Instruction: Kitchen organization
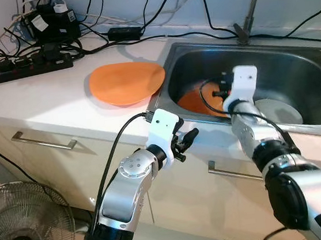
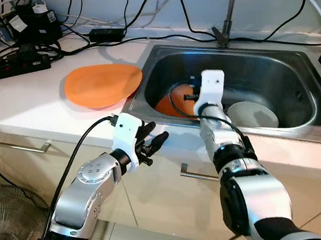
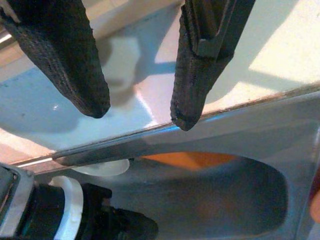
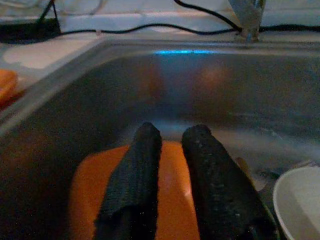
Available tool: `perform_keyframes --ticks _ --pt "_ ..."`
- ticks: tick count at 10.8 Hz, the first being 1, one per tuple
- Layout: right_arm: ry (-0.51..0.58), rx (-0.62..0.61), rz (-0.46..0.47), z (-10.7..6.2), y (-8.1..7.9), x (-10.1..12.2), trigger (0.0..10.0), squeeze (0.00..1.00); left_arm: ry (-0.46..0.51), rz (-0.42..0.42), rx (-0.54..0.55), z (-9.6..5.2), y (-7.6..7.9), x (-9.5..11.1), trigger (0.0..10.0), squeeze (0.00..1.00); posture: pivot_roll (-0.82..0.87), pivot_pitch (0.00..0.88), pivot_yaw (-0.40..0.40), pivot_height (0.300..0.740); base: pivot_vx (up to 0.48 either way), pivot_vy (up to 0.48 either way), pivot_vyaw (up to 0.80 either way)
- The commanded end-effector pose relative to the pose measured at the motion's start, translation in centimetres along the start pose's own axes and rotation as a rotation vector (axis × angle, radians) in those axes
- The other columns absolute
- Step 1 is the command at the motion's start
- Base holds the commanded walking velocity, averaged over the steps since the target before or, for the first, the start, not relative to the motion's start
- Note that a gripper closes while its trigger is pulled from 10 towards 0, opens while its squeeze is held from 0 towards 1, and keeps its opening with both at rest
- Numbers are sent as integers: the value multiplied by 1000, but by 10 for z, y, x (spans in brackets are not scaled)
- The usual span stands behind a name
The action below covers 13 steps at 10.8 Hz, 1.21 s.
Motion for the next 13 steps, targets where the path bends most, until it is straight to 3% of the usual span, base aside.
perform_keyframes --ticks 1,5,6,10,11,12,13 --pt "0 12 -19 1 -4 1 10000 0 -10 1 -3 -2 2 -1 10000 0 242 34 -20 740 0 0 0" --pt "39 9 -22 1 -3 9 10000 0 4 22 22 -1 -4 2 10000 0 232 35 -16 740 0 0 0" --pt "136 78 -34 -1 -13 28 10000 0 54 103 121 -1 -22 13 10000 0 216 36 -13 740 0 0 0" --pt "338 283 -46 -26 -45 60 10000 0 148 201 312 -4 -59 26 10000 0 166 34 -13 740 0 0 0" --pt "346 291 -37 -30 -46 59 10000 0 157 206 330 -6 -62 27 10000 0 166 34 -13 740 0 0 0" --pt "320 307 -31 -43 -45 37 10000 0 142 257 409 -14 -84 21 10000 0 167 34 -10 740 0 0 0" --pt "295 292 -14 -49 -42 26 10000 0 106 330 420 -20 -96 16 10000 0 170 34 -9 740 0 0 0"
Point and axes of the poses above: a point about 5 cm out from each wrist's last joint towards the gripper, its own z axis pointing out of the wrist towards the gripper, its own x axis along the axis of the wrist's last joint, y = z × x, the point moved 6 cm from there along z, pointing out of the wrist towards the gripper, and after that the axes turned 13 degrees about z, right-handed, at the moved point
